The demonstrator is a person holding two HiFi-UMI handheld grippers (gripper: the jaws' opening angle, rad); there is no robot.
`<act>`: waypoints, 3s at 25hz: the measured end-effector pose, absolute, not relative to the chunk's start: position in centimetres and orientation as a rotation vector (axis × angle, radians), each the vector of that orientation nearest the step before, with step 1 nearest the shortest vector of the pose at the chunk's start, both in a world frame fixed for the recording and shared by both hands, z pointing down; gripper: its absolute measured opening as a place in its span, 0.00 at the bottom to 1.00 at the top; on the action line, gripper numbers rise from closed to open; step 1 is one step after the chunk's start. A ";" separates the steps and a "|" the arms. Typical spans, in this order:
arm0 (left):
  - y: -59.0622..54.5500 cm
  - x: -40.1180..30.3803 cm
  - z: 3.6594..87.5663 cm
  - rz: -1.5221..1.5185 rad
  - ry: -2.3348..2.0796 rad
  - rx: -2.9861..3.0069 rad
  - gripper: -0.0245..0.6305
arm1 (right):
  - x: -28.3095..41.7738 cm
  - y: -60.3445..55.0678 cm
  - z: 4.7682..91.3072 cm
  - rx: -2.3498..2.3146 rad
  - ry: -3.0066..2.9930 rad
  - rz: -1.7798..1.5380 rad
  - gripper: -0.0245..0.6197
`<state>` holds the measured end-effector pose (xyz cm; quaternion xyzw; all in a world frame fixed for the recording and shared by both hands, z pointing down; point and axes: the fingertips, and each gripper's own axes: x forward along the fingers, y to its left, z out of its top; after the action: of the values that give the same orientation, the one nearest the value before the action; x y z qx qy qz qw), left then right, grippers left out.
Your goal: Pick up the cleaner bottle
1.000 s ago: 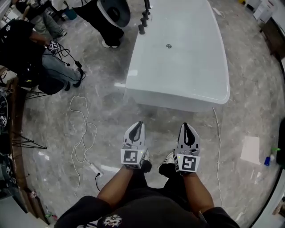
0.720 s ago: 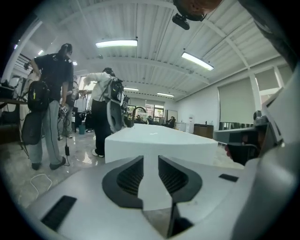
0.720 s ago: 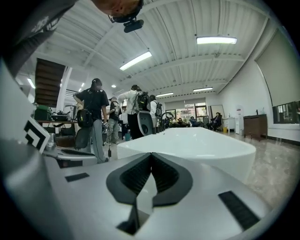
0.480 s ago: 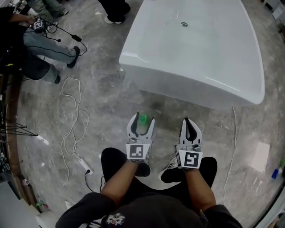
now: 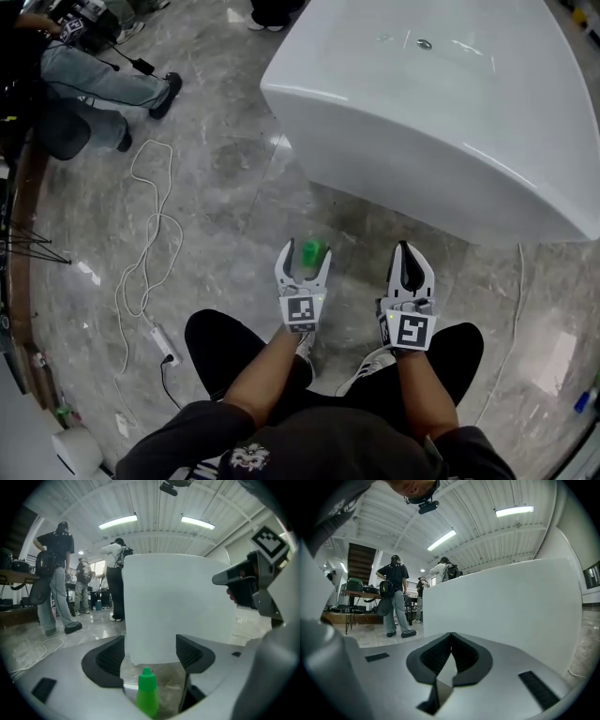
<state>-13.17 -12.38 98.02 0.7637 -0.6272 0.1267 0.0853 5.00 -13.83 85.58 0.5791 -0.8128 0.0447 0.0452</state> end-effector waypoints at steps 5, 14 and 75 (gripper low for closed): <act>-11.9 -13.7 102.7 0.407 -1.844 2.218 0.55 | 4.4 -13.7 88.1 1.738 -2.497 0.164 0.06; -11.0 -14.2 111.3 0.561 -1.765 2.136 0.55 | 3.8 -13.9 88.6 1.722 -2.539 0.146 0.06; -20.8 -10.6 78.4 0.250 -1.765 2.357 0.32 | 7.5 -11.5 68.5 1.864 -2.382 0.158 0.06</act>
<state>-10.61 -20.81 78.44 0.7941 -0.5948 0.0842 0.0930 7.47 -11.46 68.50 0.6145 -0.7852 0.0520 0.0562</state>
